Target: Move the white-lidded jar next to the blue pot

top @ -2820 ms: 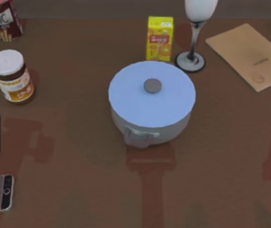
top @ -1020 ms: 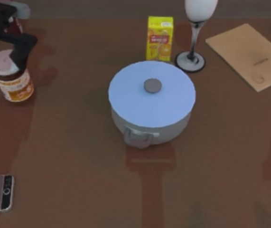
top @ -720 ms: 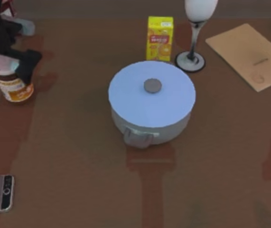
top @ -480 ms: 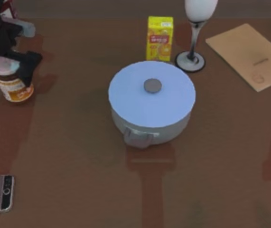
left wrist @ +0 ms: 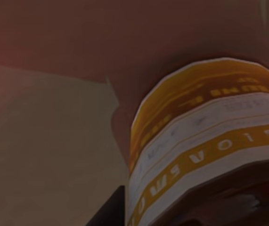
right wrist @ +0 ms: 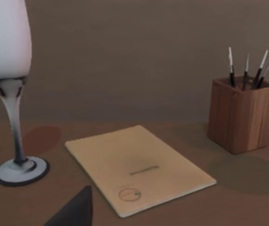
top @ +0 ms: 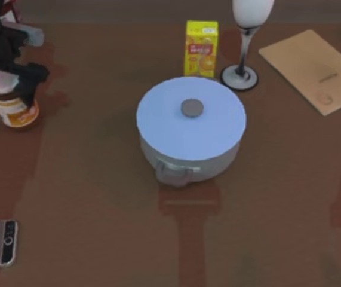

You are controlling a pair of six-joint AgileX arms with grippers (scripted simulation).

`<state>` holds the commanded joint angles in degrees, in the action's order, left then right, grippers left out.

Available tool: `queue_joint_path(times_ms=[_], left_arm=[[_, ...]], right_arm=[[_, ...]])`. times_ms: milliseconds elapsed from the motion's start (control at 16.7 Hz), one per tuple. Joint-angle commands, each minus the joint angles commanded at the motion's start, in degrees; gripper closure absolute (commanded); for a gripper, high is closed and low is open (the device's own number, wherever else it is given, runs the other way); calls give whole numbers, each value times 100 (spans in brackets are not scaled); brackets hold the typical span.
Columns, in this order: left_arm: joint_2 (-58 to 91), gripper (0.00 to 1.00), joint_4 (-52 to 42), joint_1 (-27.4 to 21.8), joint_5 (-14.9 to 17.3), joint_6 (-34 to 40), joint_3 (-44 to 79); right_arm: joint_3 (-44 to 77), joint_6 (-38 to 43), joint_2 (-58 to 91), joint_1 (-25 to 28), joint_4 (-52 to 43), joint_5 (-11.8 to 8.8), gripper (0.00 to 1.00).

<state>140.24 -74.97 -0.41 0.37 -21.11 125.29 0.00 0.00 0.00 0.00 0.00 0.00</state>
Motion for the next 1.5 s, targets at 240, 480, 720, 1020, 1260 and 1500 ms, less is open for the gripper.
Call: queue_joint_path(times_ms=[240, 480, 720, 1020, 1260, 1500], left_arm=[[0, 83, 0, 0, 0, 0, 0], [0, 100, 0, 0, 0, 0, 0], [0, 100, 0, 0, 0, 0, 0], [-89, 100, -21, -3, -6, -2, -87], [-989, 100, -200, 47, -30, 1, -801], [-2282, 100, -454, 103, -31, -11, -1715]], right_arm=[[0, 0, 0, 0, 0, 0, 0], [0, 0, 0, 0, 0, 0, 0], [0, 0, 0, 0, 0, 0, 0], [0, 0, 0, 0, 0, 0, 0], [0, 0, 0, 0, 0, 0, 0], [0, 0, 0, 0, 0, 0, 0]])
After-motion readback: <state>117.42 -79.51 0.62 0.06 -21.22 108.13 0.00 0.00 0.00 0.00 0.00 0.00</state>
